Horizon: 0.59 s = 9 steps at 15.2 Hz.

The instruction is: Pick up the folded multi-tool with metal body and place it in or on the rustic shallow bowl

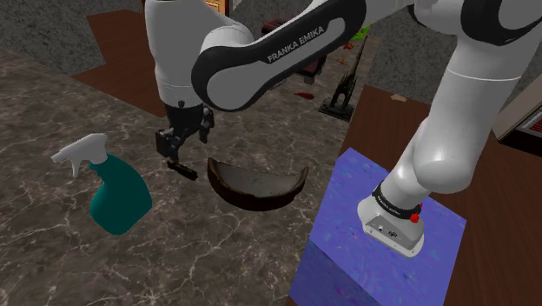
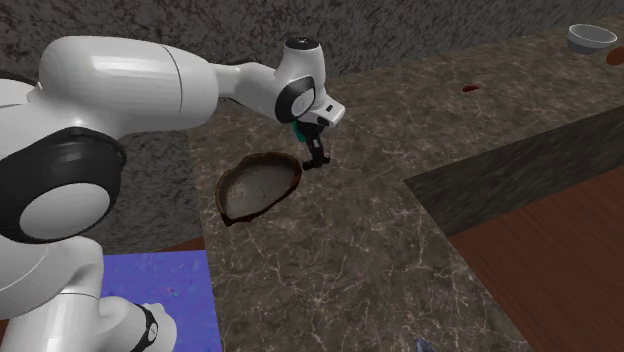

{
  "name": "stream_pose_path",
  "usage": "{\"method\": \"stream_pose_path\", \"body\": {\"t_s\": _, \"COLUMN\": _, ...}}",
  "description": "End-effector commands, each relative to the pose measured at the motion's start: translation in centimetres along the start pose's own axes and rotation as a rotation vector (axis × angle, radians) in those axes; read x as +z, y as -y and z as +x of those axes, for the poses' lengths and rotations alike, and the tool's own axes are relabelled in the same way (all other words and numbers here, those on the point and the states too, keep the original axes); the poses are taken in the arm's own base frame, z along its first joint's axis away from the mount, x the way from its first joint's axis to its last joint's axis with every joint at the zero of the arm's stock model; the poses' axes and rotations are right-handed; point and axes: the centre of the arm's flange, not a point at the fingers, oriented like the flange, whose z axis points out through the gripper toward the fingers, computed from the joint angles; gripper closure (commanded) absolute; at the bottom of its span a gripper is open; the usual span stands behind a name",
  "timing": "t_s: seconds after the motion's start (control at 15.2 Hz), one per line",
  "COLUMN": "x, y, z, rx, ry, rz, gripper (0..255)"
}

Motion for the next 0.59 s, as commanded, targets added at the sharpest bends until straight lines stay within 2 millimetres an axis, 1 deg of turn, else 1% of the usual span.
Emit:
{"method": "stream_pose_path", "body": {"t_s": 0.0, "x": 1.7, "y": 2.1, "z": 0.8, "rx": -0.015, "ry": 0.002, "rz": 0.001, "gripper": 0}}
{"method": "stream_pose_path", "body": {"t_s": 0.07, "x": 1.8, "y": 2.3, "z": 0.9, "rx": -0.017, "ry": 0.003, "rz": 0.001, "gripper": 0}}
{"method": "stream_pose_path", "body": {"t_s": 0.46, "x": 5.0, "y": 2.4, "z": 0.9, "rx": -0.017, "ry": 0.003, "rz": 0.001, "gripper": 0}}
{"method": "stream_pose_path", "body": {"t_s": 0.53, "x": 5.8, "y": 2.4, "z": 0.9, "rx": -0.017, "ry": 0.003, "rz": 0.001, "gripper": 0}}
